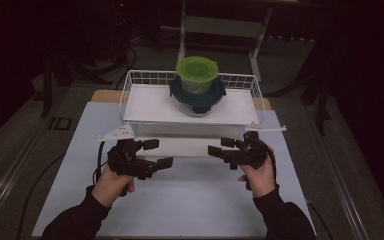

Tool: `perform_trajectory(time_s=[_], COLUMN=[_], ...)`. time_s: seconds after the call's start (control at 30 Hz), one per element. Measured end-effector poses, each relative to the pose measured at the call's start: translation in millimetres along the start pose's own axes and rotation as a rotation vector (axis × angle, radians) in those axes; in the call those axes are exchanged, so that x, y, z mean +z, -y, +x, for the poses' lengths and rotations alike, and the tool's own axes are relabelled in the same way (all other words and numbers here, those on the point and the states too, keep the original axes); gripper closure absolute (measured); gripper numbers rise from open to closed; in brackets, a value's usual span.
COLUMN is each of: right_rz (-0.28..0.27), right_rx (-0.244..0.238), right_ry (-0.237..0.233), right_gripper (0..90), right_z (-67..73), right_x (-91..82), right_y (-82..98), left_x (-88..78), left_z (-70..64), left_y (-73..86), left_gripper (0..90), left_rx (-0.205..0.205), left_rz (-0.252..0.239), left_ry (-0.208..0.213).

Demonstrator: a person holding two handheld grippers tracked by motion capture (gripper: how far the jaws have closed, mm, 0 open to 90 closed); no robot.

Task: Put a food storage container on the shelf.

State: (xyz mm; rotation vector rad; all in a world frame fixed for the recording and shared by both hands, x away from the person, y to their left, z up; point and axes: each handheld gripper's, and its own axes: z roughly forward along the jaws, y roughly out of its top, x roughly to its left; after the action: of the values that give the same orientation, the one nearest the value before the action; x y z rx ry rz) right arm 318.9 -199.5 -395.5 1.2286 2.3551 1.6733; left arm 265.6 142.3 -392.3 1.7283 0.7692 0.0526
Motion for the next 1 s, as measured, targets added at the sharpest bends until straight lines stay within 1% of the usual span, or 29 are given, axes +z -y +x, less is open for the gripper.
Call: perform_trajectory(time_s=[0.07, 0.17, 0.23, 0.3, 0.43, 0.53, 0.6, 0.83, 0.87, 0.9, 1.0], right_rz=[0.012, 0.015, 0.022, 0.025, 0.031, 0.036, 0.044, 0.073, 0.076, 0.079, 0.087], right_rx=[-0.010, -0.008, -0.018, -0.020, -0.031, -0.028, -0.039, -0.009, -0.003, -0.005, 0.002], right_ry=[0.012, 0.012, 0.019, 0.011, 0.013, 0.015, 0.017, 0.027, 0.029, 0.032, 0.034], right_gripper=[21.9, 21.9, 21.9, 21.8, 21.8, 21.8, 21.8, 21.8, 21.8, 21.8, 21.7], right_z=[-2.8, -5.3, -7.0, -8.4, -9.9, -11.6, -12.8, -20.4, -21.5, -23.3, -26.0], right_x=[0.4, 0.4, 0.3, 0.7, 0.6, 1.0, 1.9, 2.6, 2.5, 2.2, 1.2], right_y=[13.3, 23.1, 31.5, 37.7, 50.2, 59.4, 66.0, 86.6, 89.2, 92.2, 98.1], left_x=[2.3, 5.0, 7.0, 8.5, 12.3, 14.0, 14.8, 16.5, 16.0, 15.7, 14.9], left_z=[0.6, 1.7, 2.2, 2.6, 2.5, 2.1, 1.9, 2.8, 3.3, 3.6, 5.2], left_y=[8.8, 18.6, 25.1, 31.8, 46.9, 57.6, 66.1, 86.9, 90.2, 92.2, 99.8], left_gripper=[10.3, 10.4, 10.3, 10.3, 10.3, 10.3, 10.3, 10.3, 10.3, 10.3, 10.3], left_rx=[-0.008, -0.008, -0.009, -0.010, -0.003, 0.003, 0.011, 0.014, 0.013, 0.009, 0.007], left_rz=[0.013, 0.024, 0.032, 0.034, 0.065, 0.072, 0.081, 0.112, 0.110, 0.107, 0.120], left_ry=[0.009, 0.021, 0.028, 0.035, 0.023, 0.015, 0.008, -0.011, -0.014, -0.013, -0.021])
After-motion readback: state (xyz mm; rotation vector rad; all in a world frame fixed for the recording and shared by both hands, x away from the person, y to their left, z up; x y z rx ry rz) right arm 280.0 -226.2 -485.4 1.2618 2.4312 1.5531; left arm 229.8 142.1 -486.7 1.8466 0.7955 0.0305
